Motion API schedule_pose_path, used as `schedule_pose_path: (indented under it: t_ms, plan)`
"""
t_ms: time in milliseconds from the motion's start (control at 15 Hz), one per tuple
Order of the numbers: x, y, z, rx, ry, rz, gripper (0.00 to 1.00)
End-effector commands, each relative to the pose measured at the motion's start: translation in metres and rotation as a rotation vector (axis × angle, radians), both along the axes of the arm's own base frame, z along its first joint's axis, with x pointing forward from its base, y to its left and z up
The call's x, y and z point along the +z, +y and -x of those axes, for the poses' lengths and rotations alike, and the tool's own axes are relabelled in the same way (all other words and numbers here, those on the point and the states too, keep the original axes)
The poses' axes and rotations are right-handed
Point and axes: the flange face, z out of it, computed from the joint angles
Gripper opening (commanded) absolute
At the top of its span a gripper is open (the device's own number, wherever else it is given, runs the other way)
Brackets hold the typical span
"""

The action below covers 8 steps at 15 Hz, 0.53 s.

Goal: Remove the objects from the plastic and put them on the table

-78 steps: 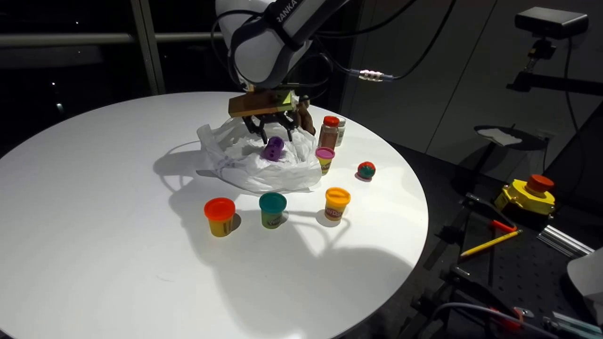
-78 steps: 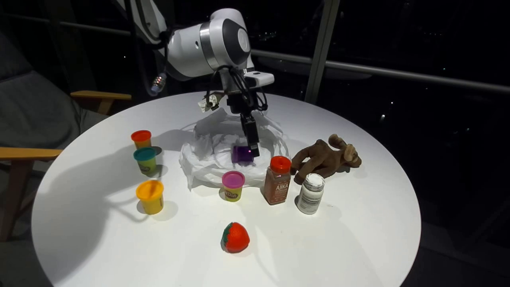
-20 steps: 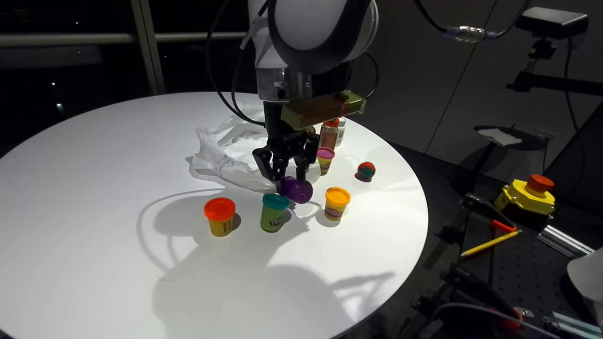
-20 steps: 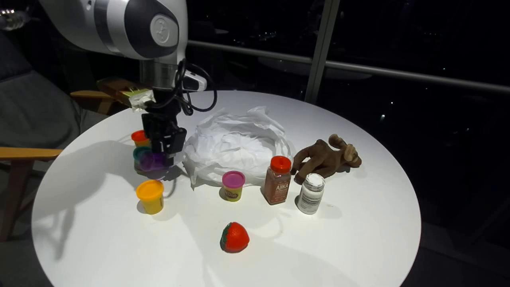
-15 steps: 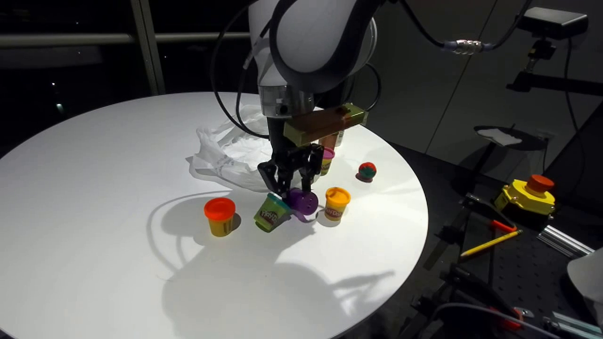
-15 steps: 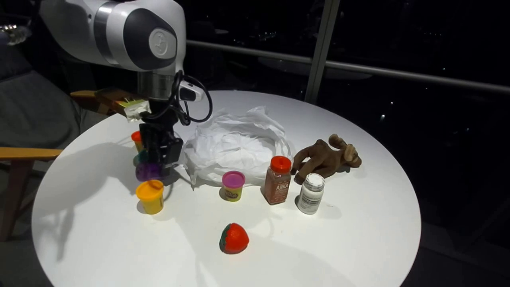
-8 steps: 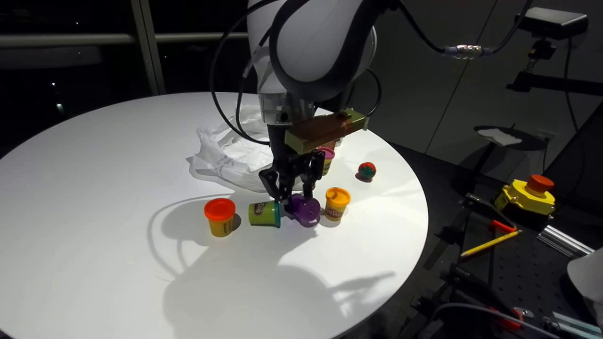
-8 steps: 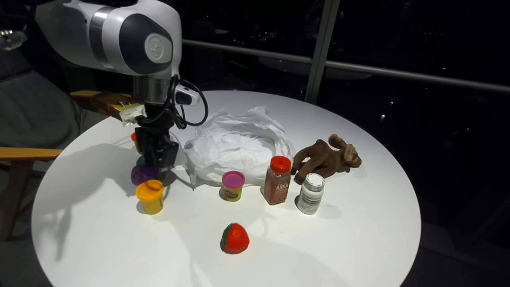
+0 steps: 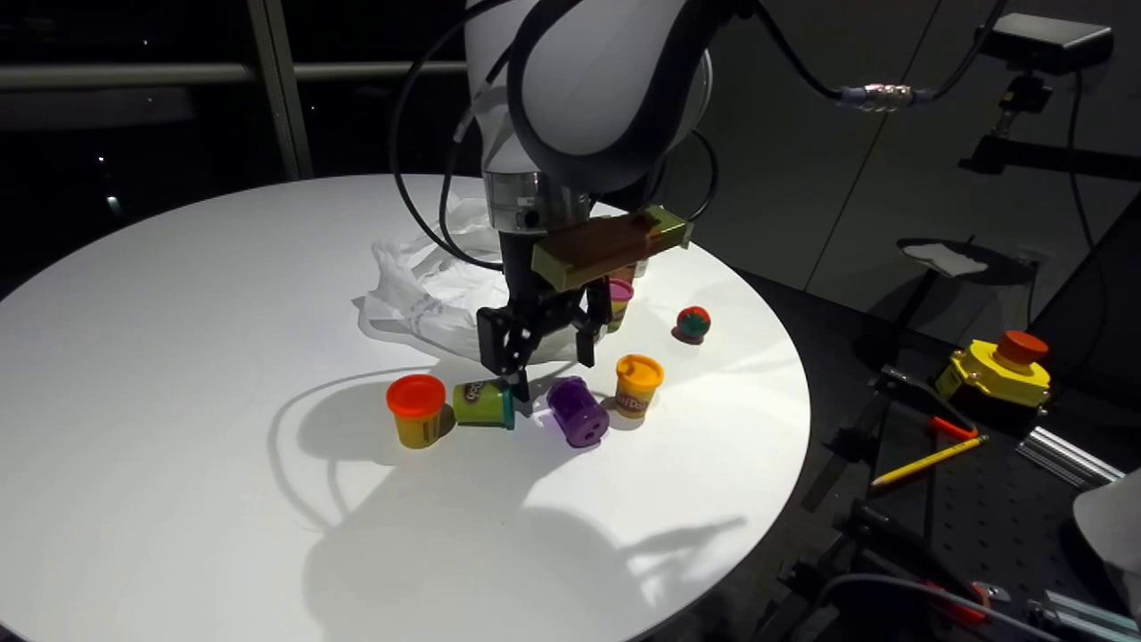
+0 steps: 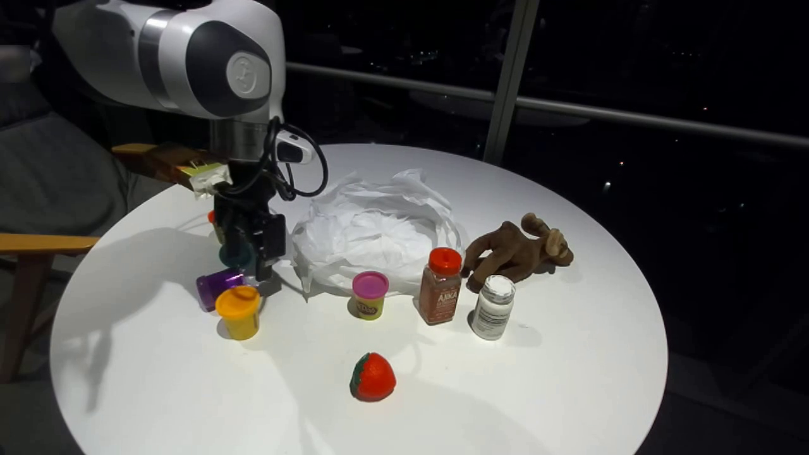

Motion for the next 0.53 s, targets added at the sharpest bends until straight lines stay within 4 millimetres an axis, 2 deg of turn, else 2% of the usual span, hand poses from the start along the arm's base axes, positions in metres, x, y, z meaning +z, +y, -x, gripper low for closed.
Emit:
schedule_pose_path:
  t_ms: [0, 333, 467]
  plan:
    - [0.013, 0.003, 0.0, -0.009, -0.048, 0.004, 1.0]
    - [0.021, 0.001, -0.006, -0.023, -0.086, -0.005, 1.0]
    - [0.036, -0.001, -0.013, -0.026, -0.104, 0.003, 1.0]
